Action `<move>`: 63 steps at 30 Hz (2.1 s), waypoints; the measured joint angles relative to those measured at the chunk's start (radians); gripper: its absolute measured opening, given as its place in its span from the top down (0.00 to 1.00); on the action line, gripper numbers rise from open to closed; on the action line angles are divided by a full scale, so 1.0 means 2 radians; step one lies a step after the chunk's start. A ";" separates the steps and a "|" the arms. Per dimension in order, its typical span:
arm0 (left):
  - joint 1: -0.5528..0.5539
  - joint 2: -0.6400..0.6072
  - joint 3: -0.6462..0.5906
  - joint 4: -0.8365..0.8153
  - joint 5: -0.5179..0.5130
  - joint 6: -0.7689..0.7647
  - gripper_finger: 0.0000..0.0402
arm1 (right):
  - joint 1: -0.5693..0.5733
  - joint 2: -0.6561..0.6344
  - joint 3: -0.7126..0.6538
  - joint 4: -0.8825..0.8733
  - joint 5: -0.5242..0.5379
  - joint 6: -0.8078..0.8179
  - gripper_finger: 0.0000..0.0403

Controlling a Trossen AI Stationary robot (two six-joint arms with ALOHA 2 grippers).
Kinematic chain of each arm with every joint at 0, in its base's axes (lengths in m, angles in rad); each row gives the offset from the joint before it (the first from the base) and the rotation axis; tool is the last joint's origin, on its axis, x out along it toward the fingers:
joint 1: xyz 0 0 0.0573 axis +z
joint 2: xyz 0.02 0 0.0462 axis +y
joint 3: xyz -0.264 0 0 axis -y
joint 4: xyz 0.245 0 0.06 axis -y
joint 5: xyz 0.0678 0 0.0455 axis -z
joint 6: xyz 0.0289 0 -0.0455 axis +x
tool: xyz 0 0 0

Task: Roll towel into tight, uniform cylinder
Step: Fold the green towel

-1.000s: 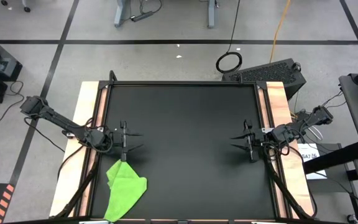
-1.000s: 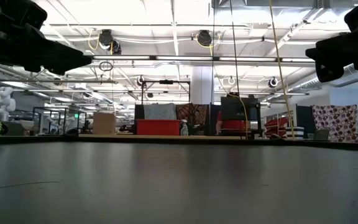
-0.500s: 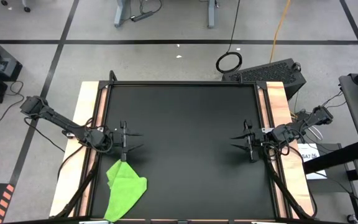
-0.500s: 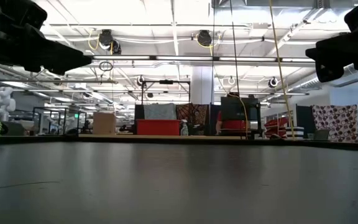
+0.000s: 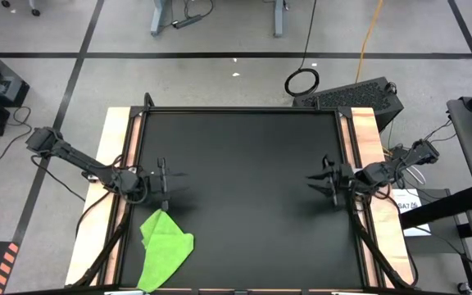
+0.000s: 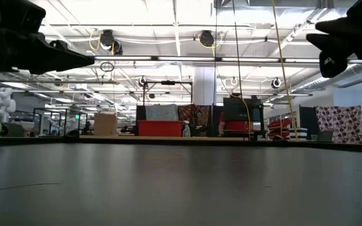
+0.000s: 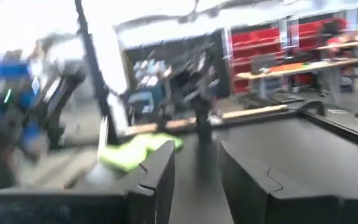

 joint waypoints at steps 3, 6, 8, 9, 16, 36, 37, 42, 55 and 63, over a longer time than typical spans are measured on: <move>0.001 0.000 0.000 -0.012 0.000 0.017 0.49 | 0.000 0.000 0.000 0.053 0.032 0.067 0.71; 0.001 0.000 0.000 -0.013 0.000 0.017 0.49 | 0.000 0.000 0.000 0.080 0.033 0.124 0.71; 0.001 0.000 0.000 -0.013 0.000 0.017 0.49 | 0.000 0.000 0.000 0.085 0.031 0.154 0.71; 0.001 0.000 0.000 -0.013 0.000 0.017 0.49 | 0.000 0.000 0.000 0.085 0.031 0.168 0.71; 0.001 0.000 0.000 -0.001 0.000 0.004 0.49 | 0.000 0.000 0.000 0.085 0.030 0.201 0.71; 0.001 0.000 0.065 0.191 -0.013 -0.406 0.49 | -0.002 0.017 0.005 0.166 0.067 0.313 0.71; 0.001 0.000 0.075 0.191 -0.008 -0.403 0.49 | -0.002 0.022 0.010 0.164 0.065 0.312 0.71; 0.001 0.001 0.134 0.127 0.012 -0.370 0.49 | -0.002 0.068 0.057 0.163 0.054 0.256 0.71; 0.007 0.053 0.364 -0.494 0.195 -0.569 0.49 | -0.002 0.241 0.263 0.022 0.016 0.123 0.71; -0.023 0.110 0.379 -0.647 0.348 -0.718 0.49 | -0.002 0.347 0.377 -0.111 0.001 0.080 0.60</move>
